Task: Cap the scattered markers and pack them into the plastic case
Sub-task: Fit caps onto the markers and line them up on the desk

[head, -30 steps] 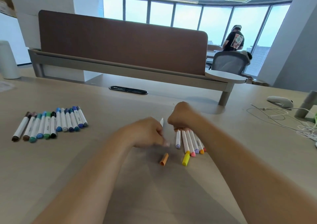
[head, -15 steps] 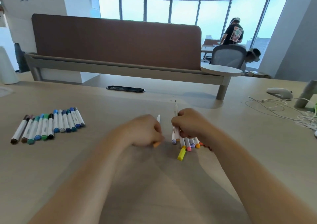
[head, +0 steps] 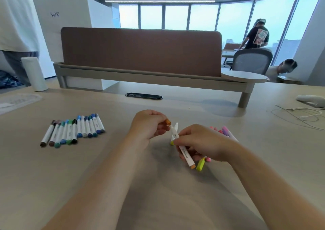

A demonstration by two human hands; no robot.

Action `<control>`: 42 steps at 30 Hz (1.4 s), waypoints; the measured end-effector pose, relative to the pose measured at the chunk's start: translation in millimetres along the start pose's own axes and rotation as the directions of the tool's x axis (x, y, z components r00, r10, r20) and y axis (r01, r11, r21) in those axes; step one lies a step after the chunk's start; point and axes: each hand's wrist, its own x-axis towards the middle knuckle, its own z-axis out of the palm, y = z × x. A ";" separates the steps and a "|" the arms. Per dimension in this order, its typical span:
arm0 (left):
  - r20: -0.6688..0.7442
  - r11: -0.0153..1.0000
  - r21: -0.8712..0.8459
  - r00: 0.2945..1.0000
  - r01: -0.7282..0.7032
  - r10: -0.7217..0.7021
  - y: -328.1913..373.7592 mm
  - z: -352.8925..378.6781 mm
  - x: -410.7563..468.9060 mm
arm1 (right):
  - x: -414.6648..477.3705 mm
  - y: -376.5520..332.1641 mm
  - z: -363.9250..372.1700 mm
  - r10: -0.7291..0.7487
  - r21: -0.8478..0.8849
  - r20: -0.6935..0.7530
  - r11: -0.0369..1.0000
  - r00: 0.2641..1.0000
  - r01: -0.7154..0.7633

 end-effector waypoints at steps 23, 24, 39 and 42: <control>0.070 0.991 0.092 0.993 -0.100 0.094 -4.4 8.9 -1.1 | 4.5 0.9 -2.8 -0.048 -0.209 -0.152 0.978 0.987 0.015; 0.065 0.991 0.081 0.993 -0.106 0.100 -5.0 9.1 -0.6 | 5.1 0.2 -2.3 -0.055 -0.228 -0.169 0.973 0.984 0.016; 0.087 0.531 0.827 0.975 -0.184 0.203 -24.7 28.5 14.5 | 45.1 9.7 -3.3 0.128 -0.373 -0.491 0.863 0.862 -0.341; 0.119 0.457 0.871 0.981 -0.178 0.156 -25.2 35.4 12.5 | 44.6 10.9 -4.9 0.108 -0.438 -0.487 0.828 0.866 -0.350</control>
